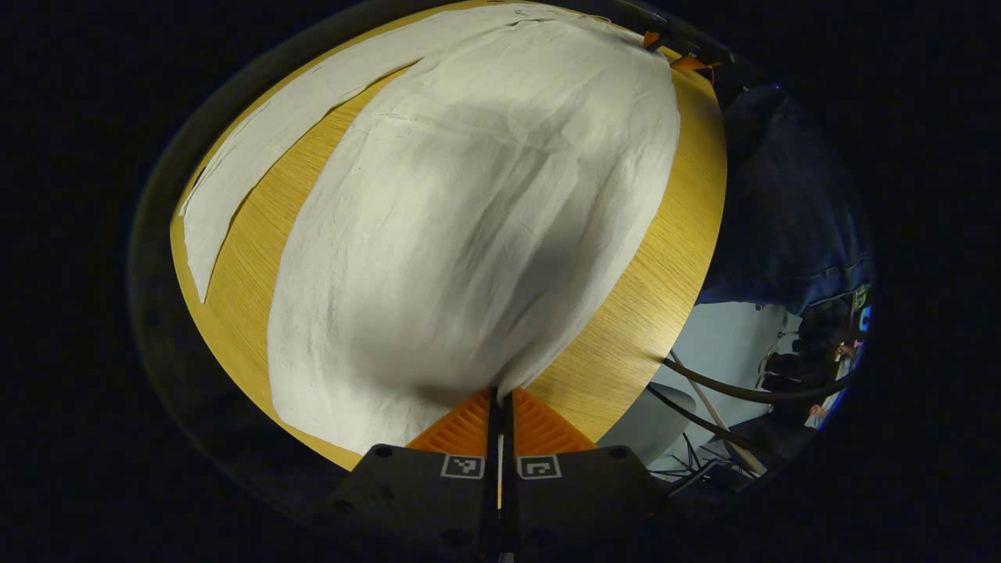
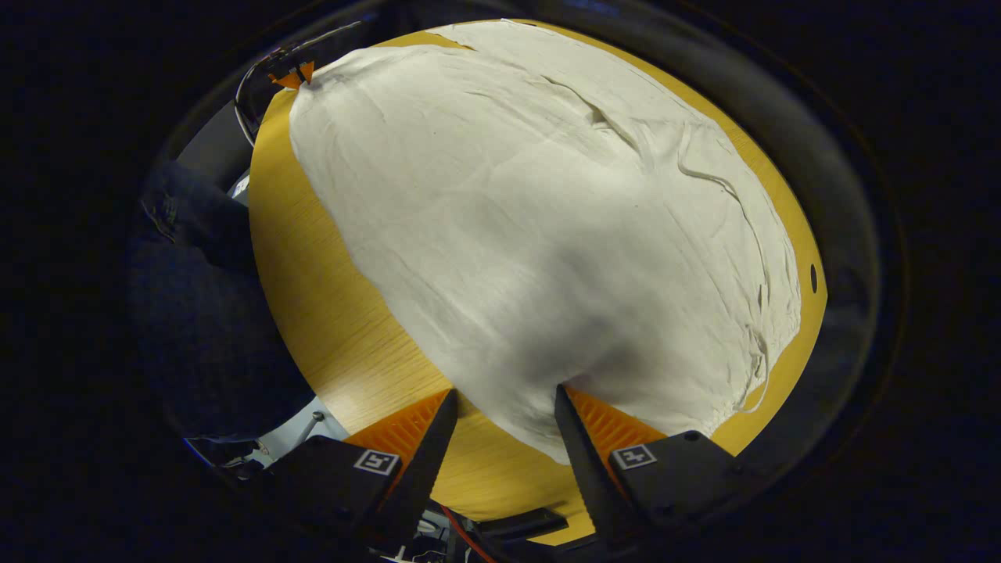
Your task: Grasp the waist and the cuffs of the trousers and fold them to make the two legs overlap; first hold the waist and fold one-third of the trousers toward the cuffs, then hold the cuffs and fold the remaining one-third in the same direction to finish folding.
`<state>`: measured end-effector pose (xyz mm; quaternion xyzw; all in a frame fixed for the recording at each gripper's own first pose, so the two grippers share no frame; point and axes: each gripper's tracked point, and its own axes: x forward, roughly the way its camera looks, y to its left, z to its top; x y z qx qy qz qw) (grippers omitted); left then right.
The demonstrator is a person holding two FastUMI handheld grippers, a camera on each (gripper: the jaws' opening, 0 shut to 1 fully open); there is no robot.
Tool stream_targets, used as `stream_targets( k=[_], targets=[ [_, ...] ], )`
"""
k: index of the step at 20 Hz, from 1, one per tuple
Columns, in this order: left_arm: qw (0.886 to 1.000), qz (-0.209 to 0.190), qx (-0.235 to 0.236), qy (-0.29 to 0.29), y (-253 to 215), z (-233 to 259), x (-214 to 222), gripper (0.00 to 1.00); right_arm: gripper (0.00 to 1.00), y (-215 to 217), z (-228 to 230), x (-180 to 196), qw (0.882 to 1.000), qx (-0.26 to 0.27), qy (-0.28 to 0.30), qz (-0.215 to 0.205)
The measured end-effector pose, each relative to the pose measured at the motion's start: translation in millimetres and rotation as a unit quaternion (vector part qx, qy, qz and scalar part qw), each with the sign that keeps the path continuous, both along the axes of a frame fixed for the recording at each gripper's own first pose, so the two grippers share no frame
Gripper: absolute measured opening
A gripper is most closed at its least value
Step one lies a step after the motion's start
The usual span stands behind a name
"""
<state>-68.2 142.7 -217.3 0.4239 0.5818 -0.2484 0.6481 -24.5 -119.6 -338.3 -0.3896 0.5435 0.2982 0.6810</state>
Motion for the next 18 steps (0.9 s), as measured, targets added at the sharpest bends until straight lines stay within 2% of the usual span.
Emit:
stream_targets(
  k=[3, 5, 7, 8, 10, 11, 12, 15, 18],
  targets=[
    [1.000, 0.001, 0.004, -0.005, -0.1, 0.3, 0.0, 0.01, 0.79, -0.1, 2.0, 1.9, 1.000, 0.000, -0.002, -0.006],
    [1.000, 0.003, 0.006, -0.007, -0.6, 0.1, 0.1, 0.01, 0.70, -2.2, 4.2, 6.8, 1.000, 0.002, -0.006, -0.016],
    [1.000, 0.007, 0.009, -0.008, -0.1, -0.3, -0.2, 0.01, 0.57, -7.4, 4.9, 15.8, 0.999, 0.003, -0.019, -0.036],
    [1.000, 0.008, 0.012, -0.008, -0.3, -0.7, -0.3, 0.01, 0.38, -9.9, 6.4, 20.0, 0.998, 0.002, -0.026, -0.051],
    [1.000, 0.010, 0.016, -0.012, 0.6, -0.8, -0.4, 0.01, 0.16, -11.2, 6.9, 21.8, 0.997, 0.004, -0.028, -0.069],
    [1.000, 0.011, 0.018, -0.015, 0.6, -1.3, 0.1, 0.01, 0.15, -9.7, 6.7, 22.9, 0.998, 0.010, -0.028, -0.061],
    [1.000, 0.010, 0.020, -0.017, 0.1, -1.8, 0.7, 0.01, 0.10, -10.8, 6.1, 23.3, 0.998, 0.010, -0.027, -0.056],
    [0.999, 0.016, 0.022, -0.027, 0.6, -0.7, 0.1, 0.01, 0.06, -10.9, 7.5, 23.0, 0.997, 0.014, -0.031, -0.071],
    [0.997, 0.054, 0.010, -0.053, 0.5, 1.3, -2.6, 0.01, 0.00, -7.4, 9.8, 25.8, 0.993, 0.025, -0.058, -0.099]
  ],
)
